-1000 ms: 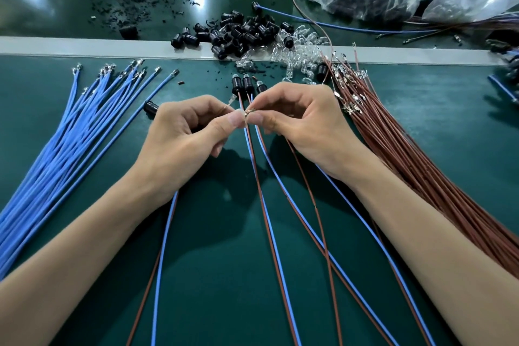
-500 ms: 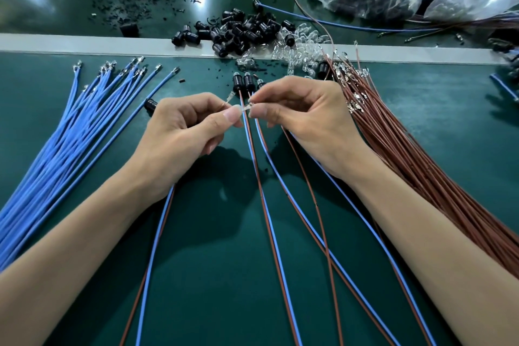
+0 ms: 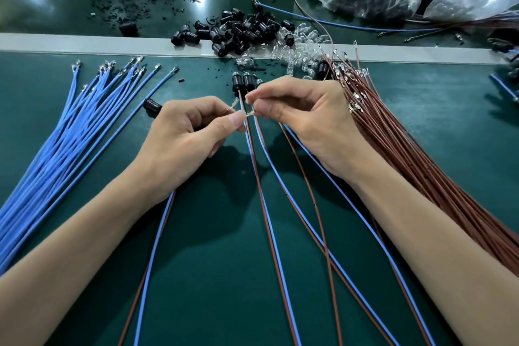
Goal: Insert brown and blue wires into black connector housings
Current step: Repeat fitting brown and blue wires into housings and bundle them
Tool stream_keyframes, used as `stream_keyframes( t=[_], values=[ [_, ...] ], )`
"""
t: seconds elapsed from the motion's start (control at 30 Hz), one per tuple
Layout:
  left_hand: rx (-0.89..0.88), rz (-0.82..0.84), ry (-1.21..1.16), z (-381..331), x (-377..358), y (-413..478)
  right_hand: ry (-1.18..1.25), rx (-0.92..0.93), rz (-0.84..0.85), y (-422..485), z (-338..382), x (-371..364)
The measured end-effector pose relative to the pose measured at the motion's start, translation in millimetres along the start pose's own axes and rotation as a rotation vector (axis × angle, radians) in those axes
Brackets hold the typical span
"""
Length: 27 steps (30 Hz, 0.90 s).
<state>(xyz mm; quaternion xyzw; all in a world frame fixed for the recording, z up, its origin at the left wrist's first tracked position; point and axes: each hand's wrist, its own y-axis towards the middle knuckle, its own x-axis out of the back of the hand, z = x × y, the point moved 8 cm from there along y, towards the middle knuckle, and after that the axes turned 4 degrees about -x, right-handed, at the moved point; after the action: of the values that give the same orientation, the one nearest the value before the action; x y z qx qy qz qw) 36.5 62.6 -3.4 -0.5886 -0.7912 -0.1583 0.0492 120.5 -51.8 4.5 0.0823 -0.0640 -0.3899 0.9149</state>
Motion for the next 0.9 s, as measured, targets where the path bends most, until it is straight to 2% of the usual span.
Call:
stream_keyframes(
  t=[0.23,0.9],
  values=[
    [0.009,0.013,0.001,2.1,-0.2,0.0,0.033,-0.001,0.042,-1.1,1.2,-3.1],
    [0.022,0.012,0.064,4.2,1.5,-0.2,0.081,-0.017,0.006,1.0,-2.7,-1.5]
  ],
)
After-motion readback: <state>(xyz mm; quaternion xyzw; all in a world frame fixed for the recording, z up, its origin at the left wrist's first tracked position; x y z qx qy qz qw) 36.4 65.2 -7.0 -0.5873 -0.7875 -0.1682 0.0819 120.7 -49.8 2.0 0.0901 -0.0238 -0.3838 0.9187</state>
